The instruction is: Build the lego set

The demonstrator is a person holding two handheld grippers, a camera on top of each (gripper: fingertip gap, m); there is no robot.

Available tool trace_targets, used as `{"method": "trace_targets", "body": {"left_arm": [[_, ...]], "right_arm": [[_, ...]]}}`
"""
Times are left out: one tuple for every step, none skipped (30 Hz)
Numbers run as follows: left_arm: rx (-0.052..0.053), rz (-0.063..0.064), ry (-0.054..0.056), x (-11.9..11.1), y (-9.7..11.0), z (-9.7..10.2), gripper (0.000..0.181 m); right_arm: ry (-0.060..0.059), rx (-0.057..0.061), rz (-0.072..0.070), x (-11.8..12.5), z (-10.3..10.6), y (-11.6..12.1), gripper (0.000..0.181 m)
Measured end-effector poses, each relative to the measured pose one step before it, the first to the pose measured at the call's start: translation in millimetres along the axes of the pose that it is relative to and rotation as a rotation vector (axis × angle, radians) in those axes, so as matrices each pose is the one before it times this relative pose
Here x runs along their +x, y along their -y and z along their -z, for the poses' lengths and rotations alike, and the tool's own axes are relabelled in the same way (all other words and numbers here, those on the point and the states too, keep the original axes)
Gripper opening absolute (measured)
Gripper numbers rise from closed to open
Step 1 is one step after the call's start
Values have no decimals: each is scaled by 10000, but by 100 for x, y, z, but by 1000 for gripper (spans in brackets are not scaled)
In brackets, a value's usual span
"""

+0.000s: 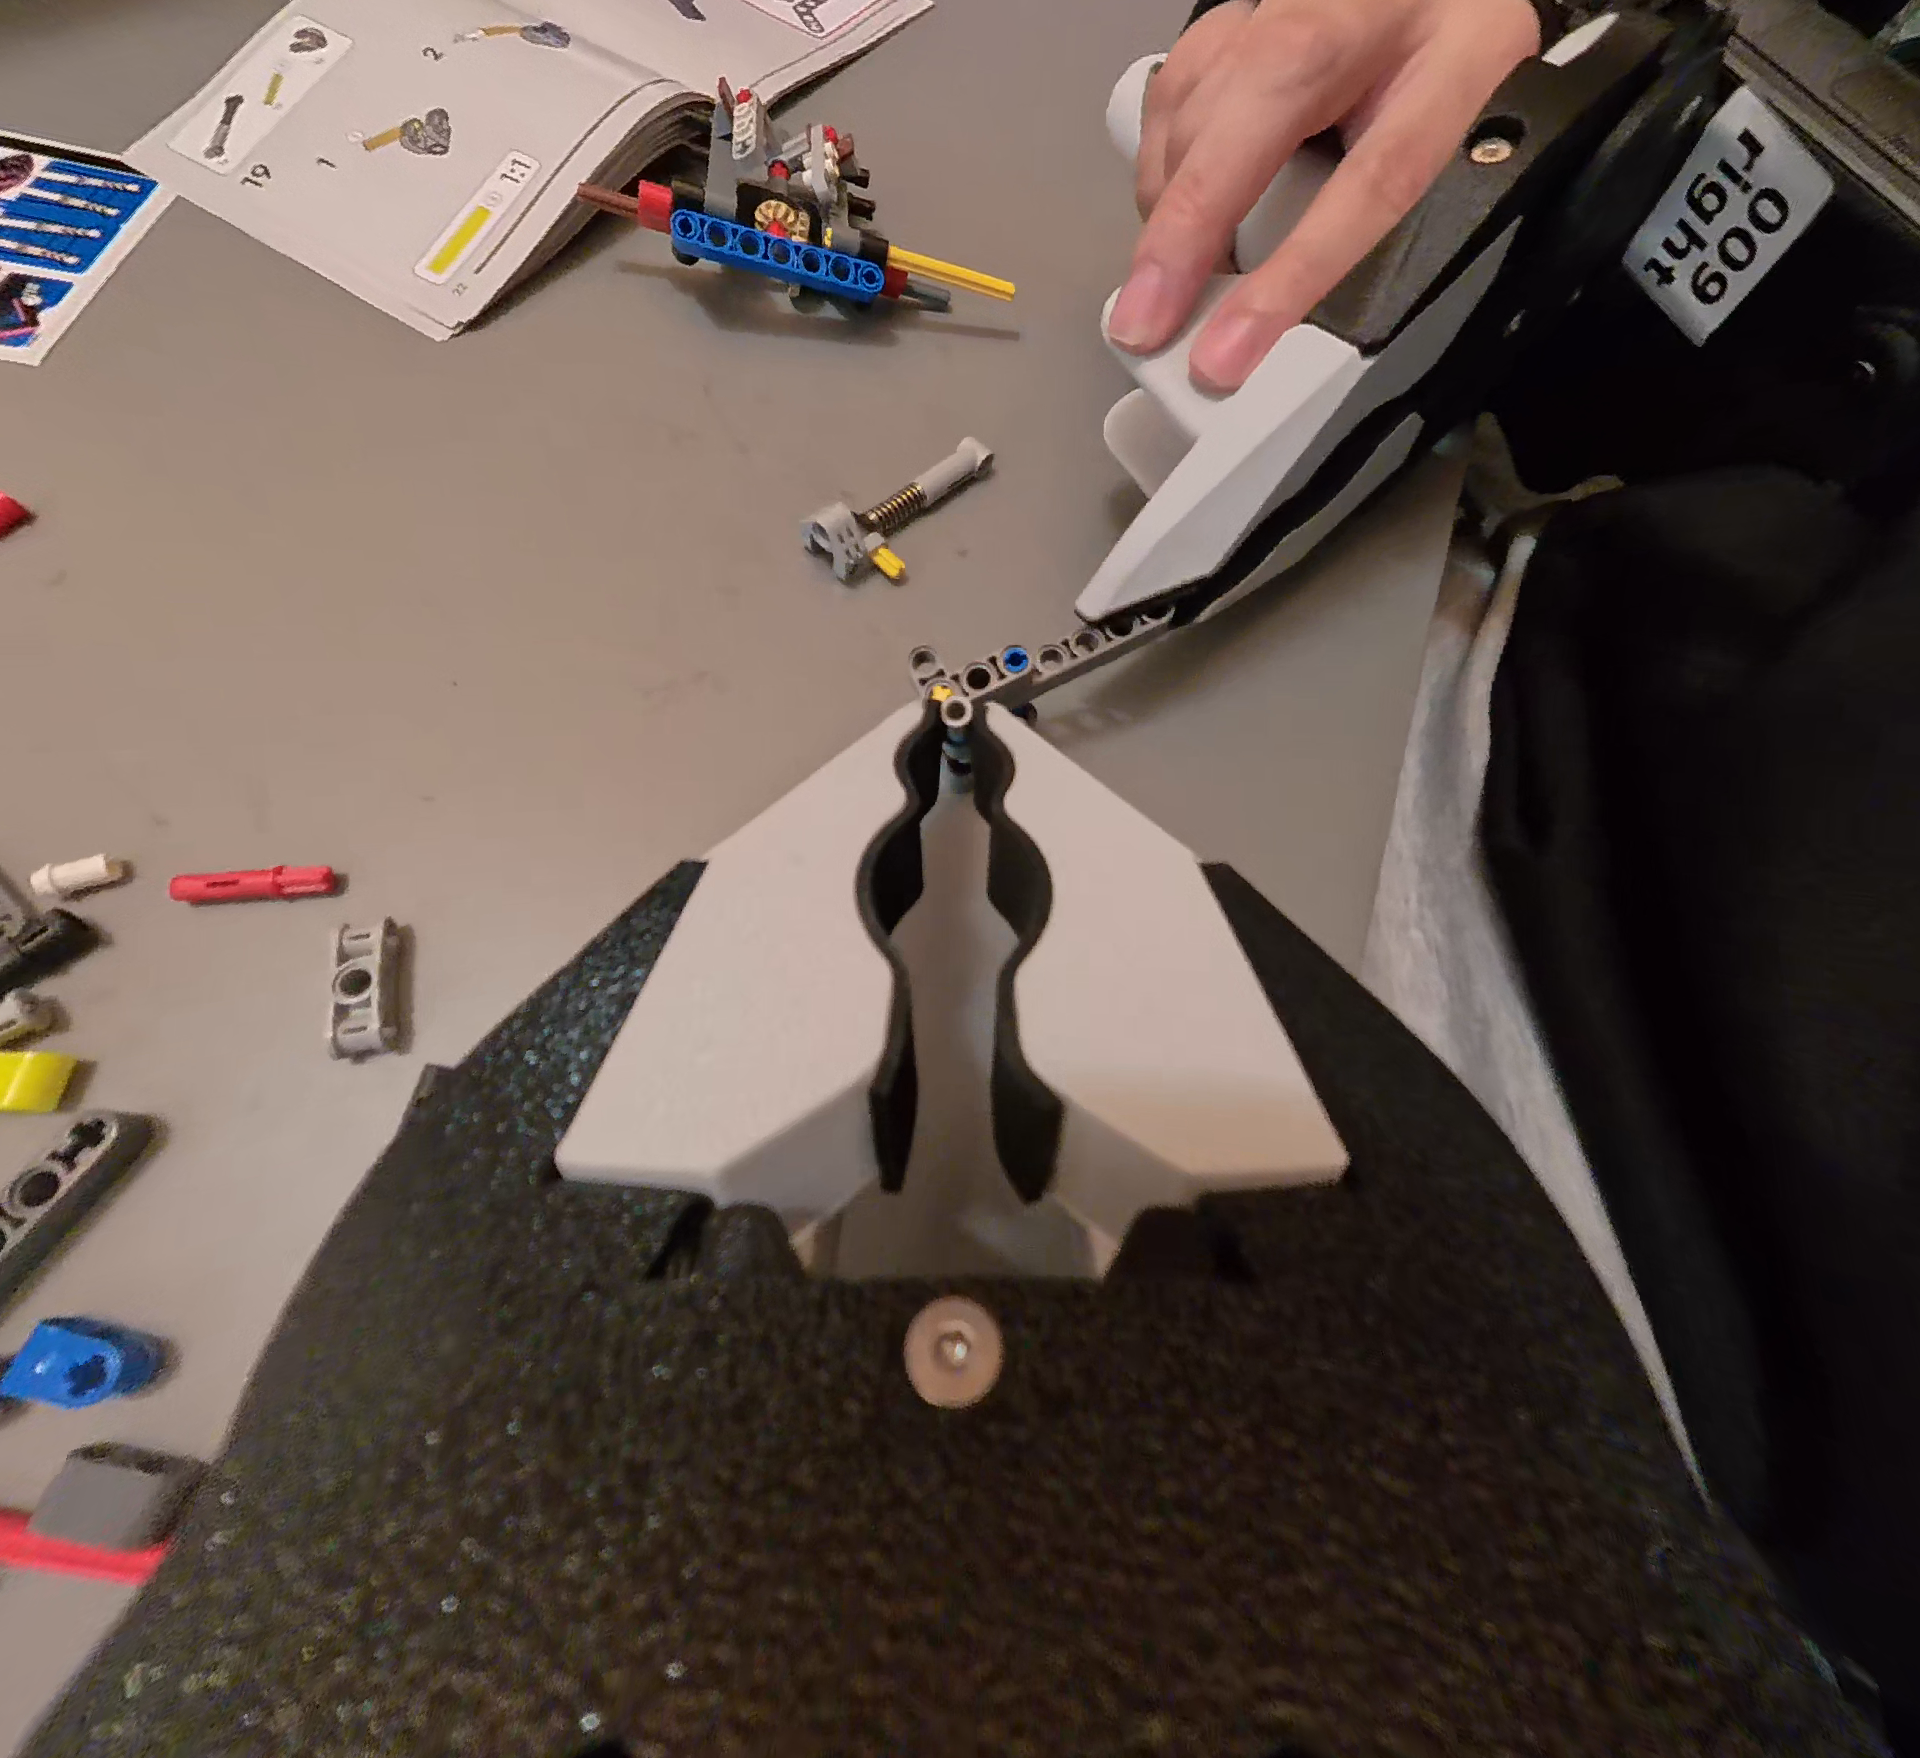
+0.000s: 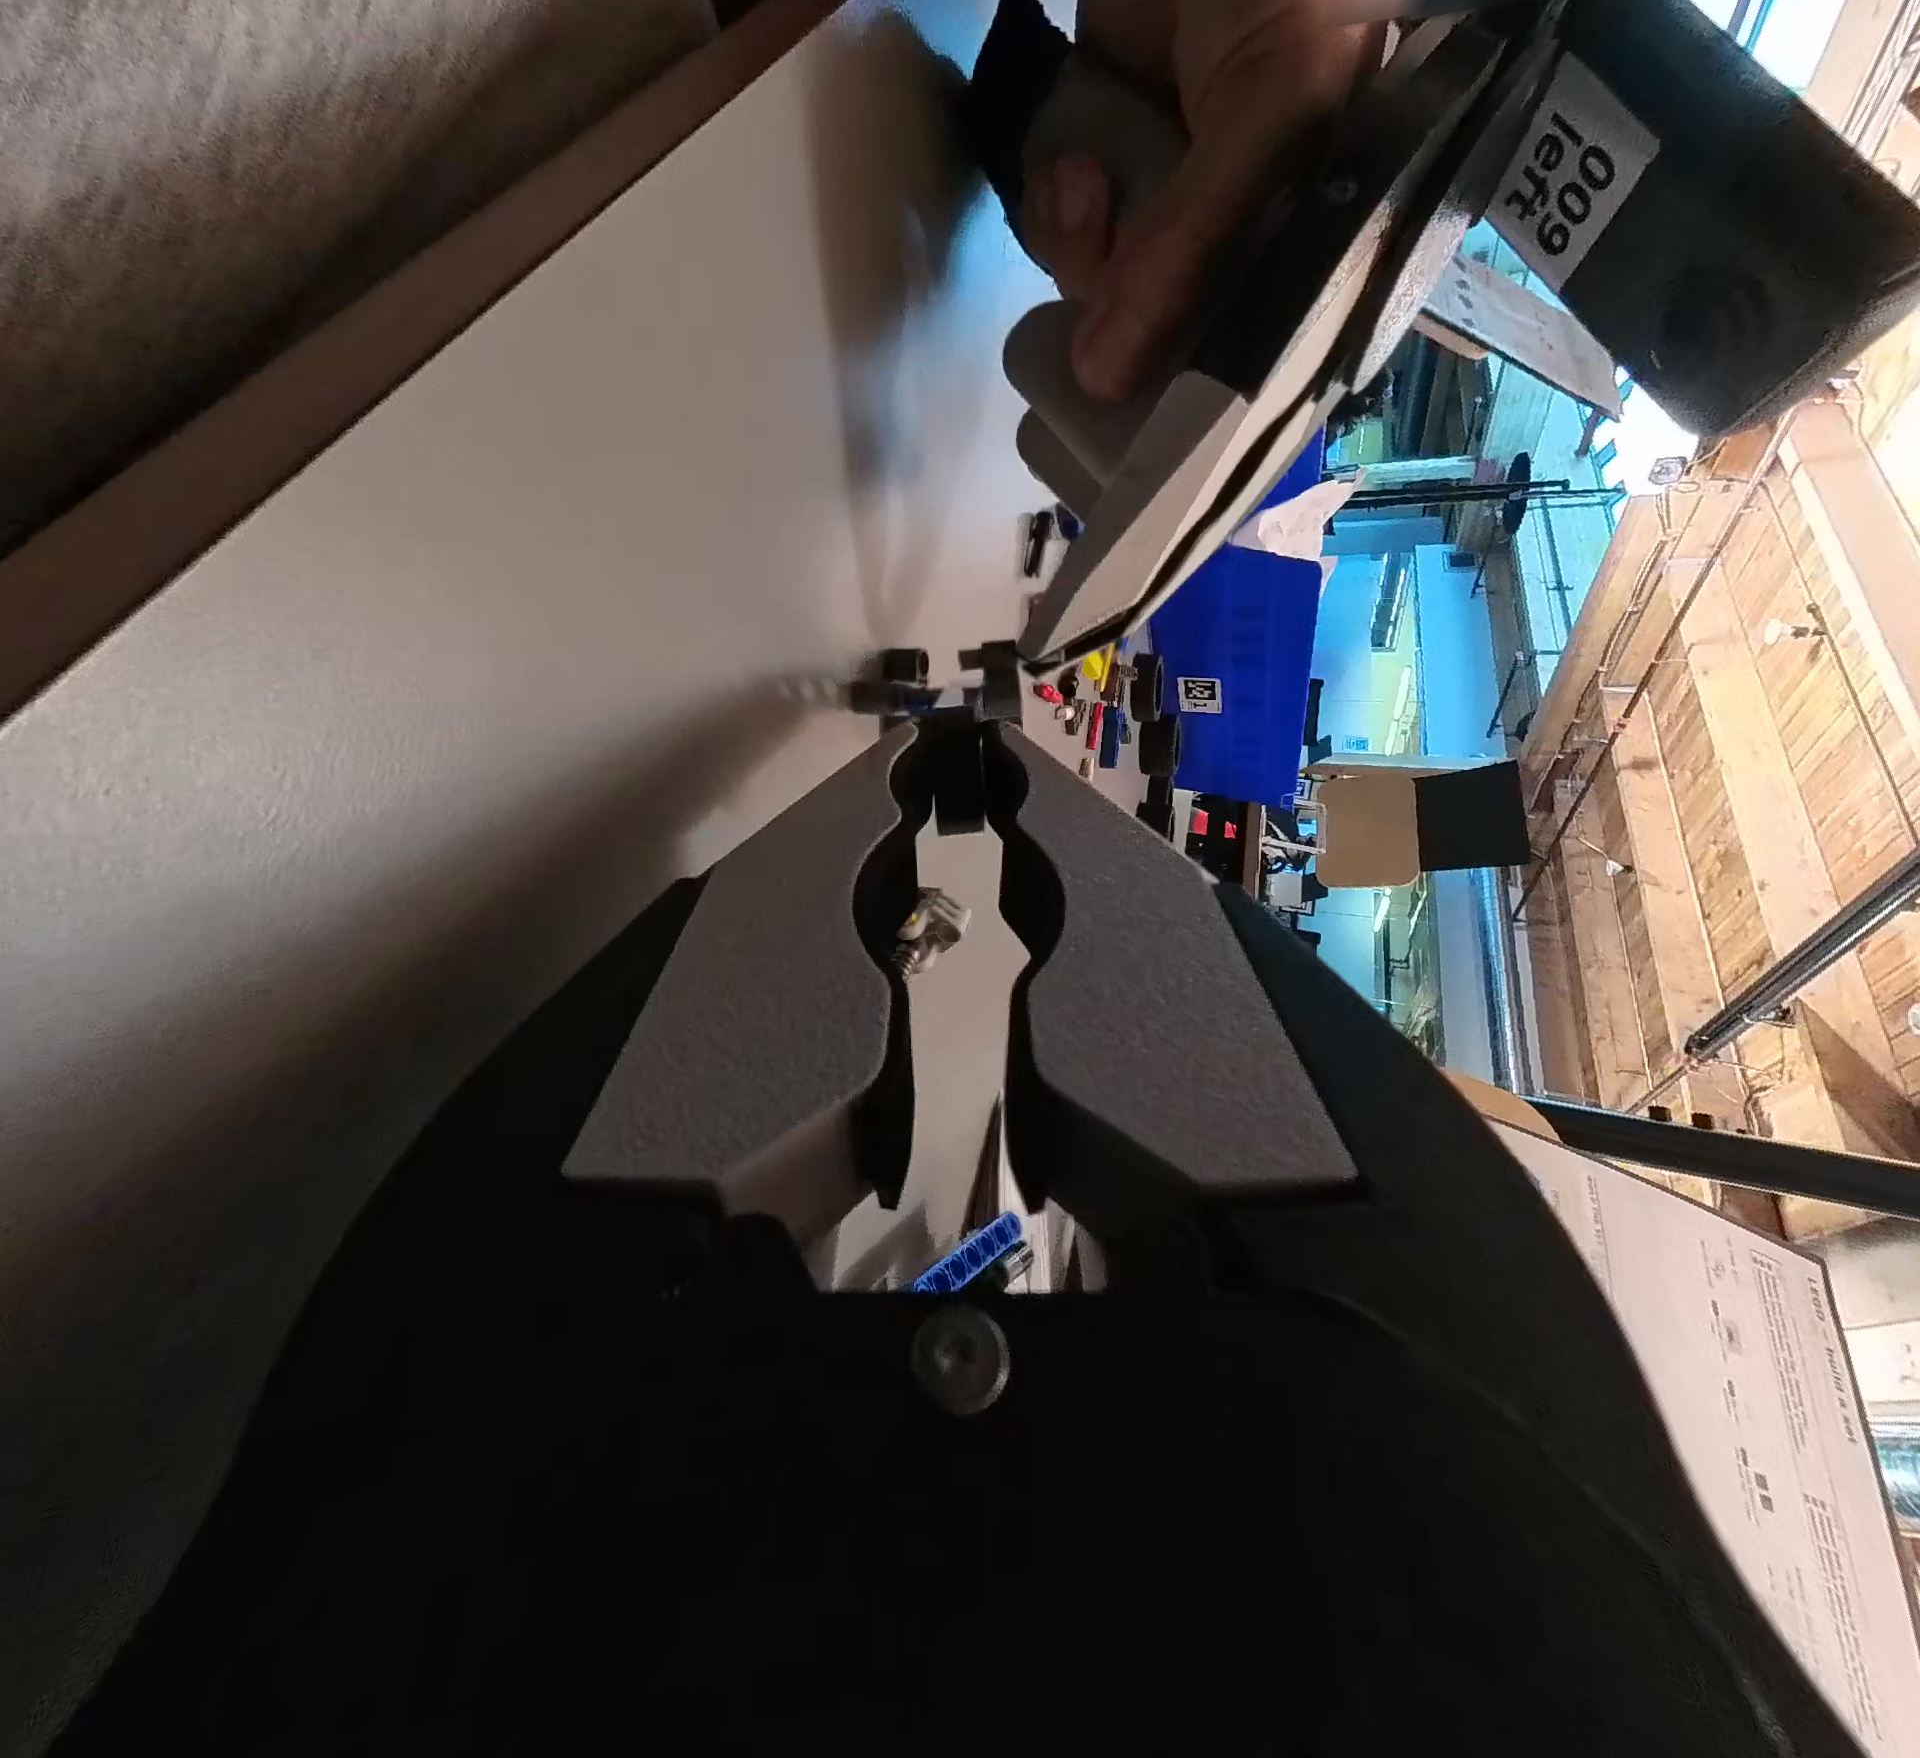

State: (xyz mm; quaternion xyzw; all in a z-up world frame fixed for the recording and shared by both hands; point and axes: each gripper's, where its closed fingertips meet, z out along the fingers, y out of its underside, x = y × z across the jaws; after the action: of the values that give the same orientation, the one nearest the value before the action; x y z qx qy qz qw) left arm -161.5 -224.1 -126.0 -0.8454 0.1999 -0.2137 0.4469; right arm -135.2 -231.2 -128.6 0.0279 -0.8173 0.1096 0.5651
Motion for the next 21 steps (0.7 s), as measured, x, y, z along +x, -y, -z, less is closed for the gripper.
{"method": "trace_targets", "body": {"left_arm": [[54,-19,33,-71,118,-25,3],[-1,-3,13,-38,26,-39,3],[-64,7,14,-42,-65,-64,3],[-55,-9,28,-40,-45,-74,3],[-13,-54,16,-5,5,-47,2],[-2,-83,-7,25,23,-7,2],[-1,-58,-4,18,5,-7,2],[6,-18,20,-18,14,-3,2],[4,-7,28,-27,9,-13,2],[5,-21,26,-11,17,-13,2],[6,-41,34,-11,24,-29,2],[-6,-39,35,-15,11,-44,2],[-14,-27,15,-2,13,-54,2],[-17,-36,1,6,15,-59,3],[-17,-57,22,-34,10,-52,3],[-15,-70,23,-56,3,-35,2],[-20,-72,-20,-25,3,-35,2],[-18,-63,-37,-6,25,-28,3],[-22,-44,-39,-37,34,-36,2],[-43,-3,-68,-18,38,-45,2],[-76,52,-102,10,45,-52,3]], "right_arm": [[-33,34,-30,60,-18,92,6],[54,48,-97,-81,-69,96,7],[95,33,-72,-174,-89,73,8],[72,-32,18,-168,-71,-12,8],[-18,-30,40,-45,-12,-27,9],[14,-2,-27,-67,24,-11,9],[13,23,-145,-22,13,-23,9],[-9,19,-181,31,18,-52,9],[-3,11,-145,20,7,-100,10],[40,29,-135,-29,19,-77,10],[62,6,-175,-39,21,-92,10],[6,-1,-146,38,34,-72,10],[30,-2,-78,-36,24,-48,10],[36,1,-34,-65,32,-41,11],[29,-30,-60,-37,-8,-81,11],[32,-68,-129,-44,-44,-160,12],[101,-13,-170,-147,-29,-75,13],[34,12,-172,-4,21,-32,13],[7,-65,-150,70,61,-114,13],[28,-115,-150,44,47,-224,13],[36,-157,-172,5,38,-290,13]]}}
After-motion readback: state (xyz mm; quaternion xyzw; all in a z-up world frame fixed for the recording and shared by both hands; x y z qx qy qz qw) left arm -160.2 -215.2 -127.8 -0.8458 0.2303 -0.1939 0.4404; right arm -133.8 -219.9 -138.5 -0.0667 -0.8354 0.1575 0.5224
